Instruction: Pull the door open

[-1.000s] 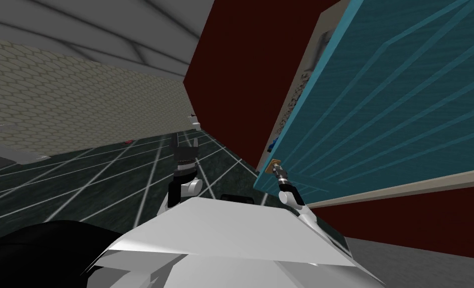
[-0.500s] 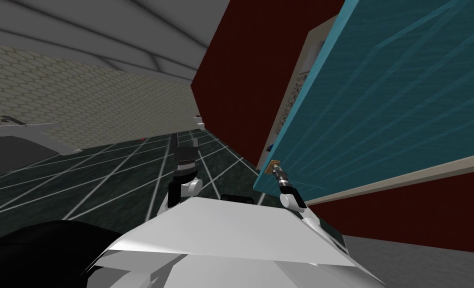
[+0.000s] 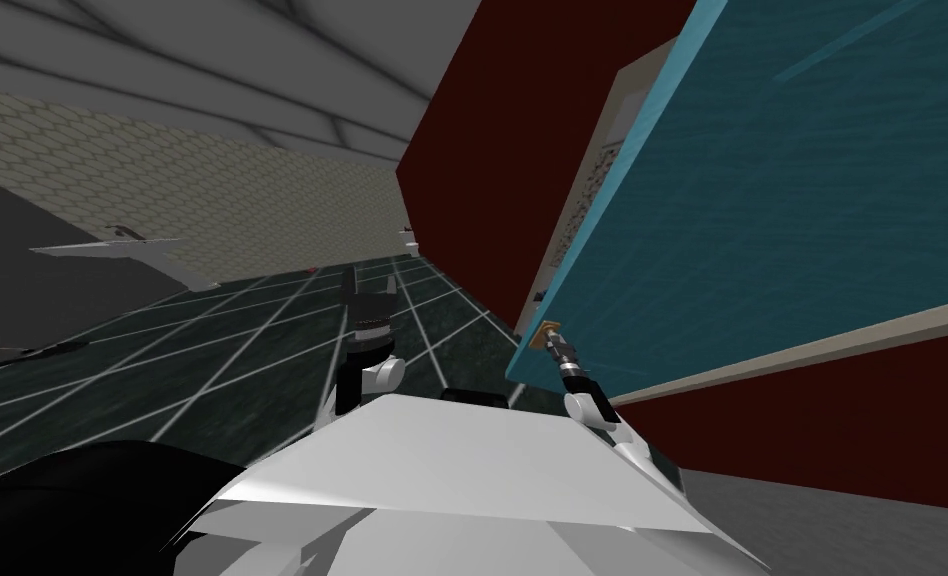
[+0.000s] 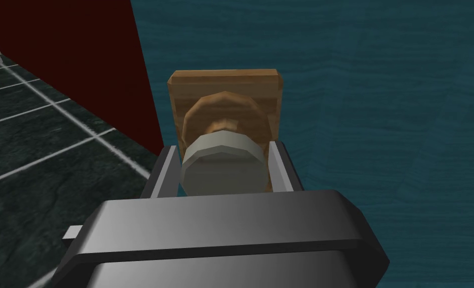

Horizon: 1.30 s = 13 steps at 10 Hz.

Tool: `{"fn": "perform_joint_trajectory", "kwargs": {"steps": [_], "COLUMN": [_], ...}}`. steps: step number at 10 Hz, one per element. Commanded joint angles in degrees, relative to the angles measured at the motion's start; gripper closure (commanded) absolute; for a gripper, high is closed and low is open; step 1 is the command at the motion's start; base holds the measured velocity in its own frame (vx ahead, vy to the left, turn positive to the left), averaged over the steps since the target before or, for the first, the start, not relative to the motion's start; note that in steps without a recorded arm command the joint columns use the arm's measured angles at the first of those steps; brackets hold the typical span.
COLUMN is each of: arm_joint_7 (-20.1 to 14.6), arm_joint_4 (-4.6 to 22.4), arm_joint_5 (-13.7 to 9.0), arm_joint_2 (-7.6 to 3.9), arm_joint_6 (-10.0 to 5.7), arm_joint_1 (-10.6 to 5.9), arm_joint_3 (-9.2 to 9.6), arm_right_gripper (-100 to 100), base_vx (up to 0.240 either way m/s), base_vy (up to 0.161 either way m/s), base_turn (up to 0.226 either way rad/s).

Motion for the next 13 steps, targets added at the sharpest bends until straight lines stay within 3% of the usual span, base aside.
{"fn": "perform_joint_trajectory", "kwargs": {"steps": [1, 4, 5, 13], "arm_joint_7": [-1.08, -2.54, -2.2, -6.7], "arm_joint_4": [-0.25, -0.82, -0.65, -0.97], "arm_joint_5": [0.19, 0.49, 0.45, 1.53], "arm_joint_2": [-1.0, -2.61, -2.31, -7.11], "arm_joint_6": [-0.64, -1.73, -1.52, -5.56], "arm_joint_1": [0.67, 1.57, 1.41, 3.21], "arm_joint_3": [0.99, 2.26, 2.01, 5.53], "arm_right_gripper": [100, 100, 100, 100], "base_vx": [-0.208, -0.174, -0.065, -0.199], "base_vy": [-0.077, -0.059, -0.033, -0.065], "base_turn": [0.117, 0.098, 0.035, 0.125]}}
